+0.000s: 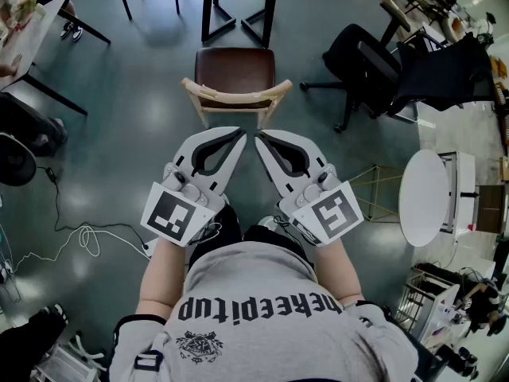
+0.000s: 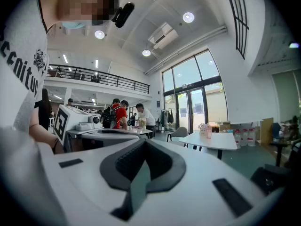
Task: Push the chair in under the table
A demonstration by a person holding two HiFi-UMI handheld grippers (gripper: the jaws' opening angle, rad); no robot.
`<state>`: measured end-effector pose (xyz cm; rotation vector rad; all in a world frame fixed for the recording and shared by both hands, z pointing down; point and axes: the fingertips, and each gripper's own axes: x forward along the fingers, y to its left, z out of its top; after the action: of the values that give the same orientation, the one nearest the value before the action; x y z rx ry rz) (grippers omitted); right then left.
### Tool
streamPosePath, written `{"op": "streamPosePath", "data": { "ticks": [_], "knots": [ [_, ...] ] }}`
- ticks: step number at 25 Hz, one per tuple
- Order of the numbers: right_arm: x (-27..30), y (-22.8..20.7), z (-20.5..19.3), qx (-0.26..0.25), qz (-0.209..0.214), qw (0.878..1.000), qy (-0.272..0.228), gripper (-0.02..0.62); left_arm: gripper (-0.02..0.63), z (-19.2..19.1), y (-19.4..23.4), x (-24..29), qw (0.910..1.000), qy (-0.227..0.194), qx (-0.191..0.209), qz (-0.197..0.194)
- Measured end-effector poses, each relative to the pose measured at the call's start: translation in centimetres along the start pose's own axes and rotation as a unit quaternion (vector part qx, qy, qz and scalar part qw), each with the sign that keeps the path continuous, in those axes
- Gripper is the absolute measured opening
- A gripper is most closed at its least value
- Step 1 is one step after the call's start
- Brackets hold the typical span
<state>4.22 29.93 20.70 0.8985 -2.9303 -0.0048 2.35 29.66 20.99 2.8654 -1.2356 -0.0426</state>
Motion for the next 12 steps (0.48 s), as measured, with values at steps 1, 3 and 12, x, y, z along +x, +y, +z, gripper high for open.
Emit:
{"op": "streamPosePath", "data": {
  "ticks": [1, 3, 12],
  "knots": [
    [-0.08, 0.06, -0.03, -0.001, -0.001, 1.000, 0.000, 0.009, 0.015, 0.00, -0.10, -0.05, 1.0000, 0.000, 0.000, -0.001],
    [-0.21, 0.18, -0.06, -0.001, -0.001, 1.000, 0.000, 0.009, 0.015, -0.01, -0.26, -0.14, 1.0000, 0.000, 0.000, -0.002],
    [0.06, 0.54, 0.15, -0.001, -0.004, 1.000, 0.000, 0.009, 0.015, 0.17, 0.00, -0.50, 1.0000, -0.002, -0.002, -0.005]
  ]
}}
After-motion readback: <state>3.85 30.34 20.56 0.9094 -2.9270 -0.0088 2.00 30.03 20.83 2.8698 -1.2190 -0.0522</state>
